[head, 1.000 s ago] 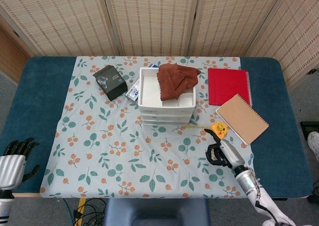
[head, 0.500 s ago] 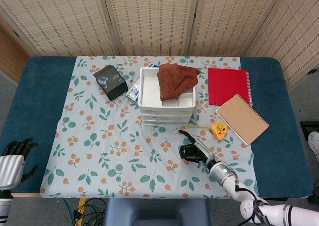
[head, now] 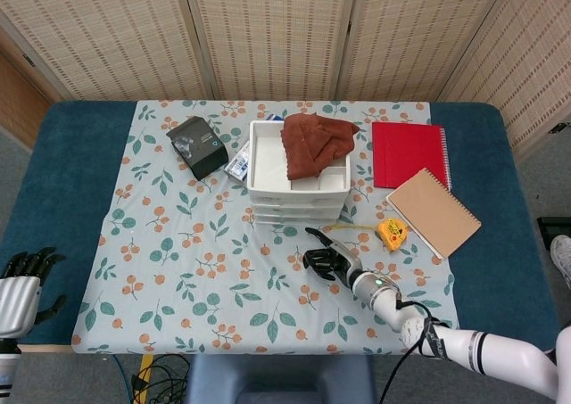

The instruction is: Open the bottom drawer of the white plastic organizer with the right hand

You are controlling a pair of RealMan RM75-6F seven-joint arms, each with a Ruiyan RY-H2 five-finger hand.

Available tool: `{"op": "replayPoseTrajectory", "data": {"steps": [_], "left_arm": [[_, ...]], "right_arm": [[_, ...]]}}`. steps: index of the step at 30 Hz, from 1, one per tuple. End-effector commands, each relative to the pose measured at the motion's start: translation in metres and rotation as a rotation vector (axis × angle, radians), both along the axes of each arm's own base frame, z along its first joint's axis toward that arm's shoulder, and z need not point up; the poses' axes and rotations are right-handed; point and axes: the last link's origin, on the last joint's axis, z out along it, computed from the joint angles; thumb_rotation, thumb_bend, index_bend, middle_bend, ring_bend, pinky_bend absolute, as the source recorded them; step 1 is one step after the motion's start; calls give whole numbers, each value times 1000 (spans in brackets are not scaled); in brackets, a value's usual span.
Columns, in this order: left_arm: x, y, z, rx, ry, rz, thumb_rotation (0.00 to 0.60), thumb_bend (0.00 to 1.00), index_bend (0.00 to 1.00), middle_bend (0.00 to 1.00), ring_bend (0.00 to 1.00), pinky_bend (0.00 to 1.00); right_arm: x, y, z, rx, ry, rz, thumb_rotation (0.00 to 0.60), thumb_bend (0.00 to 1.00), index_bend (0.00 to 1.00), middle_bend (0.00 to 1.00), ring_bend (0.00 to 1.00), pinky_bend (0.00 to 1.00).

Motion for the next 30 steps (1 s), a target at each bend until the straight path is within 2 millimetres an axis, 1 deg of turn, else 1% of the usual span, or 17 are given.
{"op": "replayPoseTrajectory", "data": {"steps": [1,6,13,30], "left_arm": [[1,1,0,-2,-2,0,600,234,254,192,206,142],[1,2,1,-5,0,5,600,234,254,192,206,142],[1,3,2,-6,0,8,600,234,253,192,206,142],[-1,4,5,-5,3,15,600,234,253,192,206,142]], "right_arm": [[6,-7,-8,17,-10,-18,600,571,0,657,845,973],[7,-15,-15,23,1,-35,600,571,0,656,845,973],[10,-23,-21,19,9,-39,600,571,0,654,845,973],[25,-34,-37,23,37,15,600,571,0,654,845,973]]}}
